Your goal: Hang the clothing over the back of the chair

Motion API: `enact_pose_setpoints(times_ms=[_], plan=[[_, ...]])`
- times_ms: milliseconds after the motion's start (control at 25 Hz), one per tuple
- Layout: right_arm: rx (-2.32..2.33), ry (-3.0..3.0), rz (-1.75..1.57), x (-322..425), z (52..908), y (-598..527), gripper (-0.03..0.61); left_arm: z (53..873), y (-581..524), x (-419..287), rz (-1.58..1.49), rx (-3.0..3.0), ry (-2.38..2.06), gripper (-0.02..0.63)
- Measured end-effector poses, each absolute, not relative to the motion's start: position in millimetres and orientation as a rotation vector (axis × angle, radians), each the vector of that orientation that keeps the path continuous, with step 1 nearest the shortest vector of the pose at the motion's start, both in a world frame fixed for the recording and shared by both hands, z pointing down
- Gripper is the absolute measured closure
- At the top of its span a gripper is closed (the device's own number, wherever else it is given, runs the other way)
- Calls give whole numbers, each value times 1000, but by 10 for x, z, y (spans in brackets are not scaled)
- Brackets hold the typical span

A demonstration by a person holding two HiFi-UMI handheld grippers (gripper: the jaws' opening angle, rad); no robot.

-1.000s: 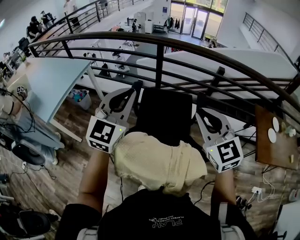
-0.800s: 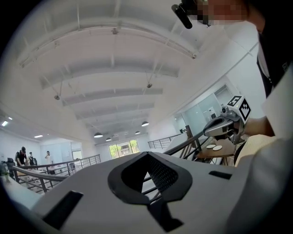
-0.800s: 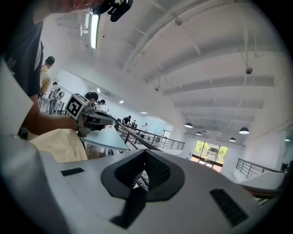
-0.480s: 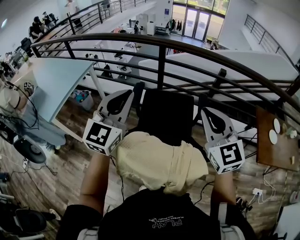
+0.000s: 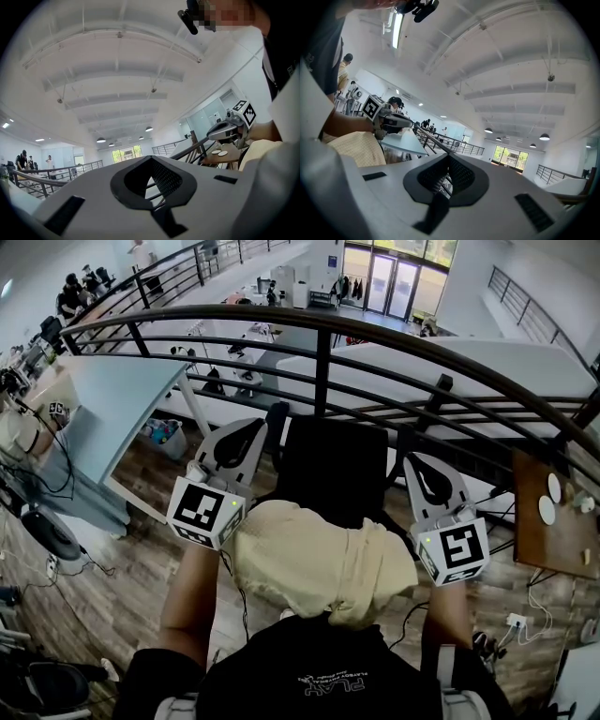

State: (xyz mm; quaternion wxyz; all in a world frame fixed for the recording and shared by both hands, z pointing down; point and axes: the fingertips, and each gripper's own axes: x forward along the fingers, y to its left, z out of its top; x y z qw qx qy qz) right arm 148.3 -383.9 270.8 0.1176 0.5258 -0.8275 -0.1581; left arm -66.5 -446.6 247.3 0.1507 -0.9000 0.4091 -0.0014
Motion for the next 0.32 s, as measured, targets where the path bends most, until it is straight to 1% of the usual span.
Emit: enact_pose_setpoints(times_ms=[320], plan=[[1577, -2412, -454, 1552, 2737, -3807, 559, 2462, -4445, -589, -19, -2558, 1159, 600]])
